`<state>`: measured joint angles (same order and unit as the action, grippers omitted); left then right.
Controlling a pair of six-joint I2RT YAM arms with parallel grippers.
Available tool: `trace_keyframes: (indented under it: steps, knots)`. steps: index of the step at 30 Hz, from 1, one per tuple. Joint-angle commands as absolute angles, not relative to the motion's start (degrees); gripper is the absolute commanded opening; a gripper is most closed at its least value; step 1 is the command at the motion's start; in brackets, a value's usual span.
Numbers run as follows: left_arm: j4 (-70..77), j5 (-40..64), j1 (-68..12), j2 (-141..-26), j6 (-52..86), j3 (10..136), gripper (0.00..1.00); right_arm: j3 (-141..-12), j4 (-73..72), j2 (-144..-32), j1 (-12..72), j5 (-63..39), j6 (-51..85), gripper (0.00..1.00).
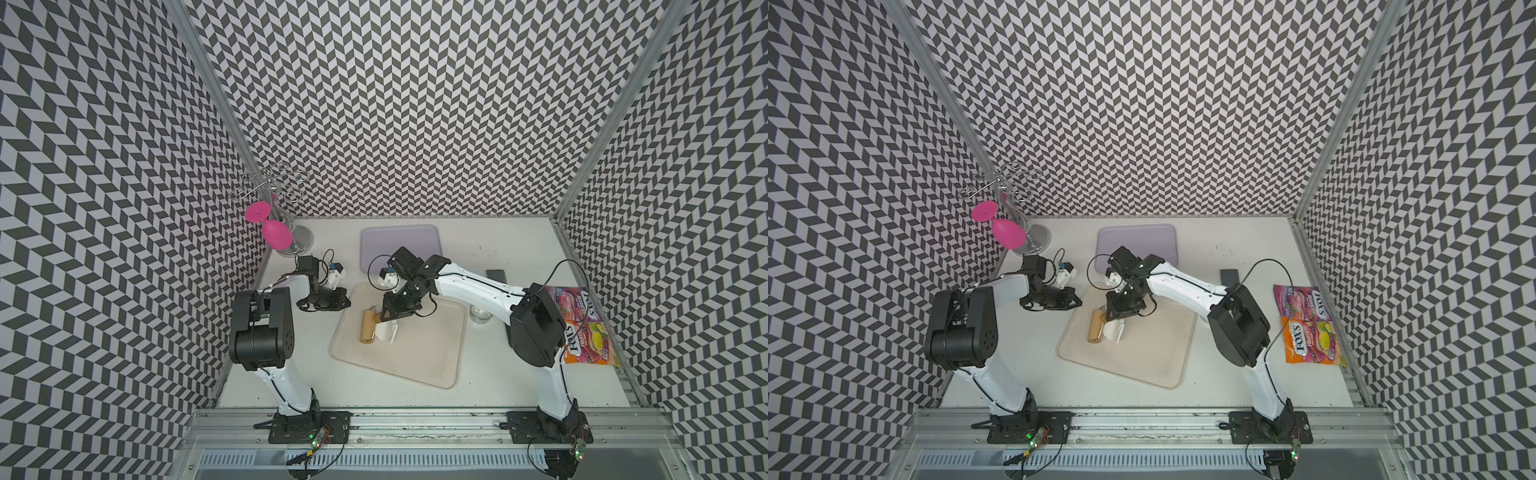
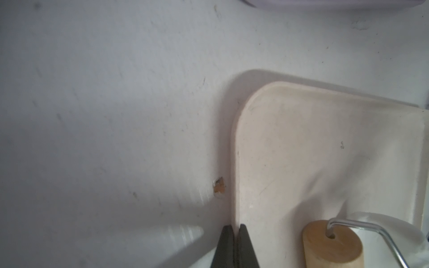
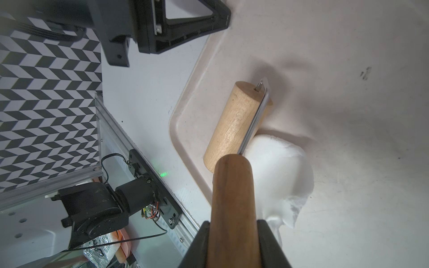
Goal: Roll out the dumpling wrappers from the dough
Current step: Flatten out the dough on the work surface.
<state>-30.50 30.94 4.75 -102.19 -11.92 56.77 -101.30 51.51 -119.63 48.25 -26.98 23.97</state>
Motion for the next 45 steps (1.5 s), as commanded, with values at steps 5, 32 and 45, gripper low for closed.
trace_keyframes:
  steps: [5, 32, 45]
  knots:
    - [-31.64, 29.09, 5.25, -102.21, -12.67, 55.84, 0.00, -117.17, 67.07, -124.00, 50.44, -15.09, 20.56, 0.00]
    - [-31.46, 29.27, 5.23, -102.62, -12.72, 55.81, 0.00, -115.88, 74.08, -114.06, 56.93, -2.12, 19.78, 0.00]
    - [-31.42, 29.27, 5.27, -102.61, -12.74, 55.78, 0.00, -118.37, 75.82, -112.77, 60.42, 1.60, 21.68, 0.00]
